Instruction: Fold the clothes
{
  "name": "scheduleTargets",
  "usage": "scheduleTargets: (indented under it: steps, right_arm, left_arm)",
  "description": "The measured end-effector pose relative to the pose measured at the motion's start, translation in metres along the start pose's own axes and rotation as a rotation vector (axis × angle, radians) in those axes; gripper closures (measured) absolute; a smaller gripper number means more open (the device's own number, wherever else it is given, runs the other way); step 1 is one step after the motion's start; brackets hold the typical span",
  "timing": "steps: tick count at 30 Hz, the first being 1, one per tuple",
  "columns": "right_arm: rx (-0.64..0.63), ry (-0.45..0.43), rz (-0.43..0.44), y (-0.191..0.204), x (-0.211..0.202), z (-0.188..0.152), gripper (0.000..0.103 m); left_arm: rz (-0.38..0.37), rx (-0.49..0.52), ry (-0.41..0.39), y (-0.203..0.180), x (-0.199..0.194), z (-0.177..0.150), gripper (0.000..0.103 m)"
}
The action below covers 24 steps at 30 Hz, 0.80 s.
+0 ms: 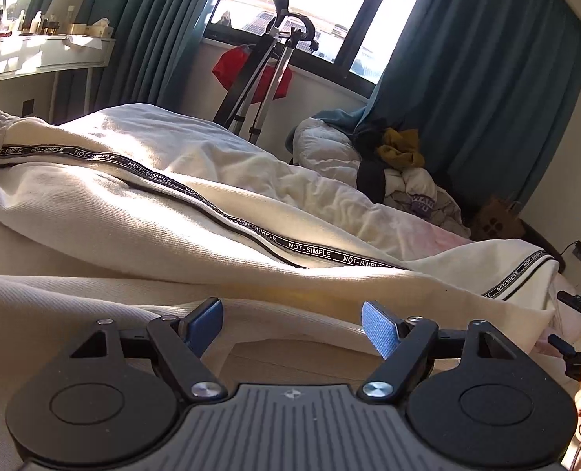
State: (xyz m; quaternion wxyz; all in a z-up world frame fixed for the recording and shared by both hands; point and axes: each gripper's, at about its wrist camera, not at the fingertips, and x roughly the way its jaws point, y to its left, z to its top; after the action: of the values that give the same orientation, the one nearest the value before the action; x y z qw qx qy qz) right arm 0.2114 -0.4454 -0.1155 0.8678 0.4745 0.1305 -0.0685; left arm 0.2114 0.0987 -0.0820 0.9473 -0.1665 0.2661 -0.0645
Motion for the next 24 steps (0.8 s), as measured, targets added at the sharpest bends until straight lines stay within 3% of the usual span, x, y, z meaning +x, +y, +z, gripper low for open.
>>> scheduleTargets:
  steps: [4,10,13,19,21,22,23,24]
  right_arm:
    - [0.079,0.084,-0.058,-0.022,0.045,0.007,0.028]
    - [-0.21,0.196,-0.049,0.001,0.1,-0.003,0.028]
    - [-0.173,0.208,0.019,0.004,0.117,-0.004,0.028]
    - [-0.175,0.161,0.009,0.001,0.126,-0.008,0.031]
    - [-0.176,0.146,0.006,0.0,0.129,-0.009,0.048]
    - [-0.175,0.138,0.005,0.0,0.13,-0.008,0.078]
    - [-0.17,0.129,0.003,0.001,0.126,-0.006,0.1]
    - [-0.164,0.116,0.007,0.003,0.122,-0.002,0.099]
  left_arm:
    - [0.002,0.007,-0.024,-0.002,0.0,-0.001,0.023]
    - [-0.037,-0.017,-0.033,-0.001,0.006,-0.003,0.022]
    - [-0.043,-0.005,-0.04,-0.003,0.008,-0.004,0.022]
    - [-0.026,0.047,-0.045,-0.01,0.015,-0.01,0.021]
    - [-0.024,0.058,-0.049,-0.011,0.016,-0.011,0.021]
    - [-0.023,0.061,-0.05,-0.011,0.017,-0.011,0.021]
    - [-0.023,0.063,-0.05,-0.012,0.017,-0.011,0.021]
    - [-0.025,0.061,-0.051,-0.011,0.016,-0.011,0.021]
